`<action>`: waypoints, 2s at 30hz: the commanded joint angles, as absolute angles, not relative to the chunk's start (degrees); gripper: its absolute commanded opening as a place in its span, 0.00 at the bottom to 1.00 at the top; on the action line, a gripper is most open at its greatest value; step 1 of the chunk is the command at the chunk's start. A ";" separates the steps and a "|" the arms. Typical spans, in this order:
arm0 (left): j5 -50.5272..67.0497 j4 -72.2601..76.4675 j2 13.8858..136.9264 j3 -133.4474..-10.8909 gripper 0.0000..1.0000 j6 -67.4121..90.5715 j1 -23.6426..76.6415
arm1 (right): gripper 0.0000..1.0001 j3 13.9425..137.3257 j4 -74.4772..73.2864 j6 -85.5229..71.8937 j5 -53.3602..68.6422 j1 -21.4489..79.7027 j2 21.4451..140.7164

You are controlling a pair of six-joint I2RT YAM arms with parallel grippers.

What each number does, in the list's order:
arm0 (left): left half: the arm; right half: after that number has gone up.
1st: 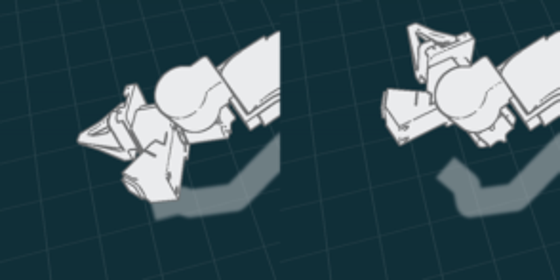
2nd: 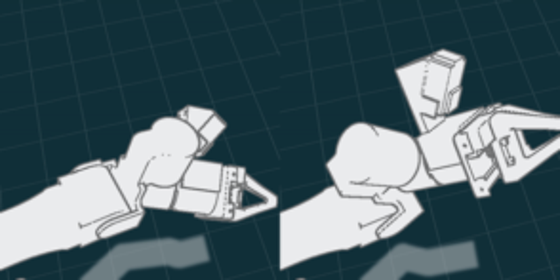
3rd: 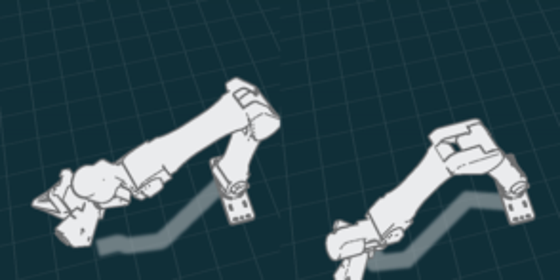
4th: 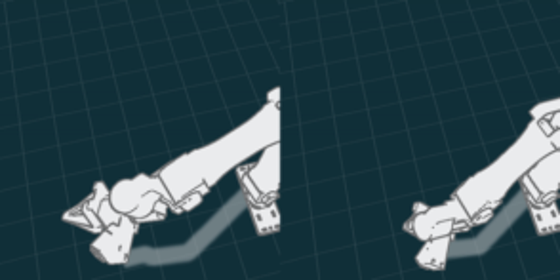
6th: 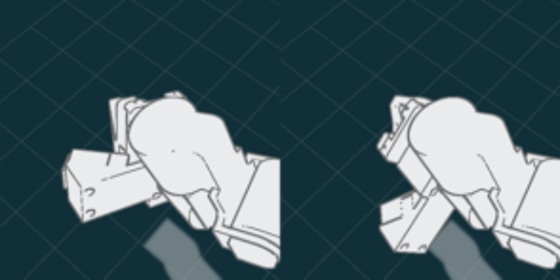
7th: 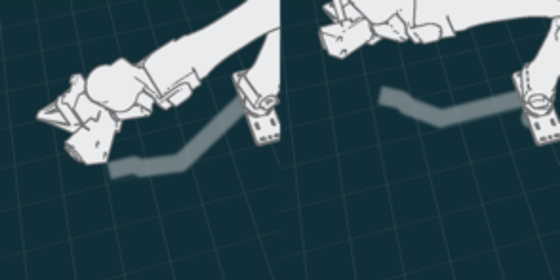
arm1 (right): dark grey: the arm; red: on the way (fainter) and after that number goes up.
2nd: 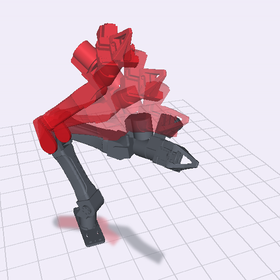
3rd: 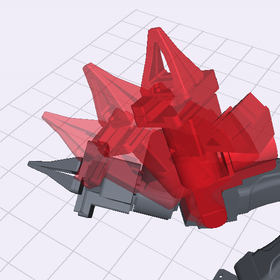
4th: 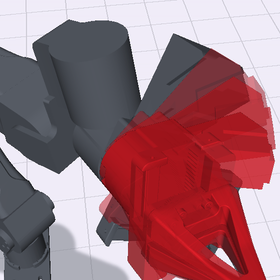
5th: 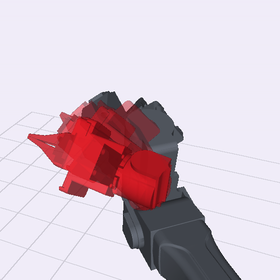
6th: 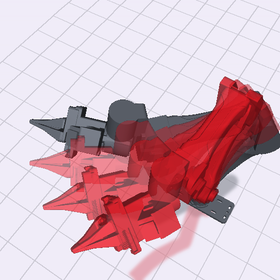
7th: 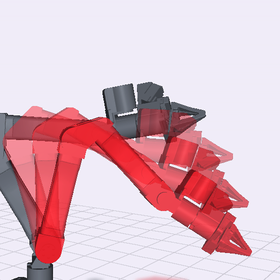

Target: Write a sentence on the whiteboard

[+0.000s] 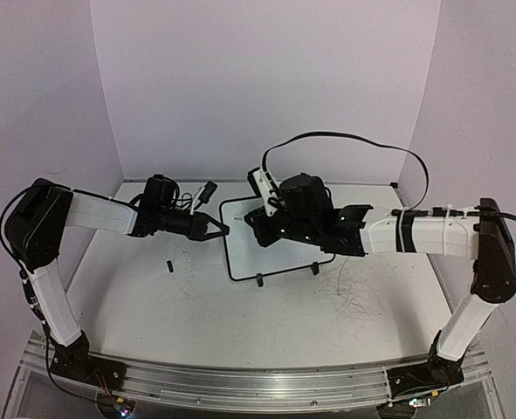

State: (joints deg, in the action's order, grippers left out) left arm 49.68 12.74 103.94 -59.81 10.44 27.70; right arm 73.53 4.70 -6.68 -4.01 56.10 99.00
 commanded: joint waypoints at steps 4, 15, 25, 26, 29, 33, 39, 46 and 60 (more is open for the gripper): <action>48.43 11.87 101.89 -58.31 0.00 10.29 27.51 | 0.00 75.59 9.45 -5.76 -6.37 56.59 99.55; 48.26 11.90 101.90 -58.16 0.00 9.93 27.51 | 0.00 77.13 9.49 -5.68 -8.59 56.56 101.64; 48.45 11.87 101.87 -58.18 0.00 9.84 27.51 | 0.00 78.22 9.67 -4.88 -8.14 56.53 103.16; 48.45 11.87 101.93 -58.18 0.00 9.84 27.51 | 0.00 78.34 9.67 -4.77 -7.84 56.59 103.32; 48.49 11.89 101.89 -58.24 0.00 9.84 27.51 | 0.00 78.78 9.76 -4.79 -7.54 56.56 103.82; 48.58 11.86 101.78 -58.16 0.00 9.81 27.51 | 0.00 79.18 9.76 -4.97 -8.44 56.57 104.26; 48.54 11.86 101.68 -58.12 0.00 9.76 27.49 | 0.00 79.60 9.67 -4.92 -9.16 56.59 104.90; 48.55 11.86 101.43 -58.12 0.00 9.76 27.51 | 0.00 79.77 9.42 -5.17 -9.35 56.53 105.78; 48.65 11.83 101.29 -58.15 0.00 9.76 27.53 | 0.00 79.90 8.06 -6.37 -11.29 56.56 106.55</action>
